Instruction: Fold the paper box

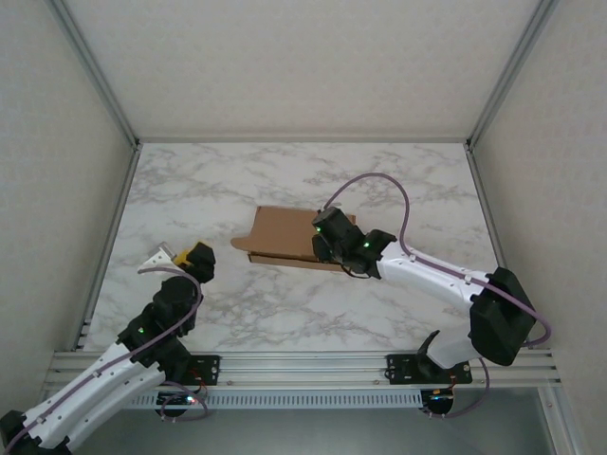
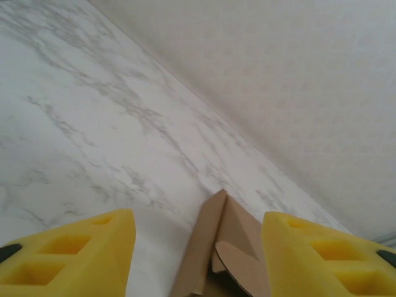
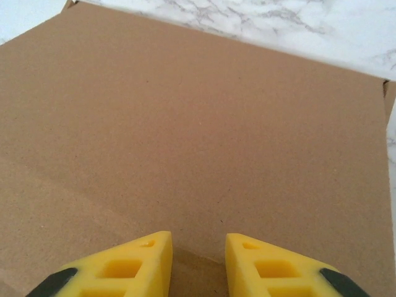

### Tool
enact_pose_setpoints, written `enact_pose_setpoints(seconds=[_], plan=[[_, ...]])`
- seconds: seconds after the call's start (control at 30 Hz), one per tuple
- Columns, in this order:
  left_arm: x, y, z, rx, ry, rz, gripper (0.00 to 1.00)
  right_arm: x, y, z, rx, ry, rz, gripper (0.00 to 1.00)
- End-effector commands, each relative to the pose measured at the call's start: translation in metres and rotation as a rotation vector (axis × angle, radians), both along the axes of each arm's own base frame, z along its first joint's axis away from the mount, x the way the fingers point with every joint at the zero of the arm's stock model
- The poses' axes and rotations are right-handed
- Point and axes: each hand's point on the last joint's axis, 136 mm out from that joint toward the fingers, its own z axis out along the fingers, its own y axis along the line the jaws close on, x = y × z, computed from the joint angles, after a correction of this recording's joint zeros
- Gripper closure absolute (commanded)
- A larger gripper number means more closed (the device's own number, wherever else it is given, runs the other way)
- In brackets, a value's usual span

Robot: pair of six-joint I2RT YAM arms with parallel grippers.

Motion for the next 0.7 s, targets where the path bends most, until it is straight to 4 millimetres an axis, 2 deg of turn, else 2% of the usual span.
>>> enact_pose_setpoints(seconds=[0.0, 0.1, 0.17, 0.3, 0.47, 0.53, 0.67], plan=[[0.005, -0.004, 0.007, 0.074, 0.032, -0.001, 0.37, -0.011, 0.000, -0.010, 0.008, 0.025, 0.040, 0.70], [0.020, -0.023, 0.014, 0.131, 0.058, -0.066, 0.27, -0.018, -0.004, -0.027, -0.023, 0.065, 0.057, 0.69], [0.032, -0.040, 0.016, 0.177, 0.089, -0.134, 0.23, -0.021, -0.007, -0.030, -0.040, 0.081, 0.069, 0.68], [0.060, -0.079, 0.013, 0.181, 0.136, -0.363, 0.21, -0.020, -0.013, -0.007, 0.013, 0.048, 0.075, 0.63], [0.090, -0.073, -0.003, 0.113, 0.190, -0.383, 0.21, -0.010, -0.039, 0.020, 0.112, 0.040, -0.006, 0.52], [0.096, -0.072, -0.012, 0.059, 0.199, -0.403, 0.21, -0.004, -0.054, 0.021, 0.151, 0.056, -0.063, 0.49], [0.103, -0.083, -0.034, -0.019, 0.239, -0.479, 0.21, 0.004, -0.082, 0.013, 0.213, 0.101, -0.161, 0.31]])
